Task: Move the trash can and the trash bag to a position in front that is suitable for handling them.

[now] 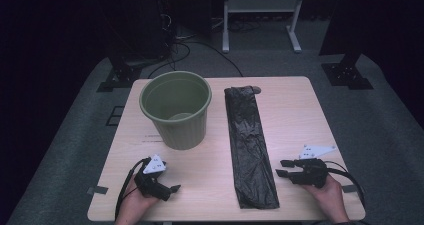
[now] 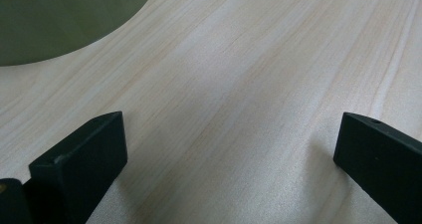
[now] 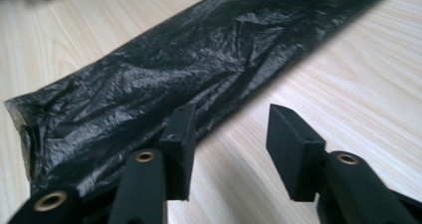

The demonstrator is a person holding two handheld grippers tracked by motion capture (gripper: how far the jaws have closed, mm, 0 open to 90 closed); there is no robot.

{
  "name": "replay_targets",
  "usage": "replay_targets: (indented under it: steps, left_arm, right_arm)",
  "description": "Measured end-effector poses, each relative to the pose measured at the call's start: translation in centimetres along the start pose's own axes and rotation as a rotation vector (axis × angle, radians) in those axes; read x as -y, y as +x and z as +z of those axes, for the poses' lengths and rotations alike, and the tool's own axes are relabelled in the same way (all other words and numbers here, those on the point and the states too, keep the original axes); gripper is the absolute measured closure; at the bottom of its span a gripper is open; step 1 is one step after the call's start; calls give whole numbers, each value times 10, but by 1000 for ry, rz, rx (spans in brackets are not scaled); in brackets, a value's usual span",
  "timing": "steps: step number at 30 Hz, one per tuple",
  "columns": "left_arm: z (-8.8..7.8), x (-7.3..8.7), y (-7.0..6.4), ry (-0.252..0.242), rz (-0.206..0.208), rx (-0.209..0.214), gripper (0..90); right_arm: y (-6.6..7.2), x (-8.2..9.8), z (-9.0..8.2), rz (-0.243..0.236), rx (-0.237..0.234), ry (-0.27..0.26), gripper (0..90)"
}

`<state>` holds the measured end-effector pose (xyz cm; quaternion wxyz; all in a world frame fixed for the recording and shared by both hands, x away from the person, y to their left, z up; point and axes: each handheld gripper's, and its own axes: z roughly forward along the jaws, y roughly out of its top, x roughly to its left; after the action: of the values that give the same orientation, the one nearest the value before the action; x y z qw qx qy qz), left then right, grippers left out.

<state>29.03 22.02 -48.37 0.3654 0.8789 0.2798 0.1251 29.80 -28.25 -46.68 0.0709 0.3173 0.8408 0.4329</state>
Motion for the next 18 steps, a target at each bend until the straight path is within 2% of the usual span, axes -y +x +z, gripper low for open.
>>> replay_targets:
  steps: [8, 12, 13, 14, 18]
  left_arm:
    - [0, 0, 0, 0, 0, 0, 0]
    - [0, 0, 0, 0, 0, 0, 0]
    - [0, 0, 0, 0, 0, 0, 0]
    - [0, 0, 0, 0, 0, 0, 0]
    - [0, 0, 0, 1, 1, 0, 0]
  right_arm:
    - [4, -10, 22, -30, 2, 42, 555]
    - [6, -13, 27, -39, 3, 50, 555]
    - [7, -14, 33, -53, 8, 73, 557]
    - [7, -14, 33, -53, 8, 73, 557]
    - [8, -13, 37, -67, 21, 89, 669]
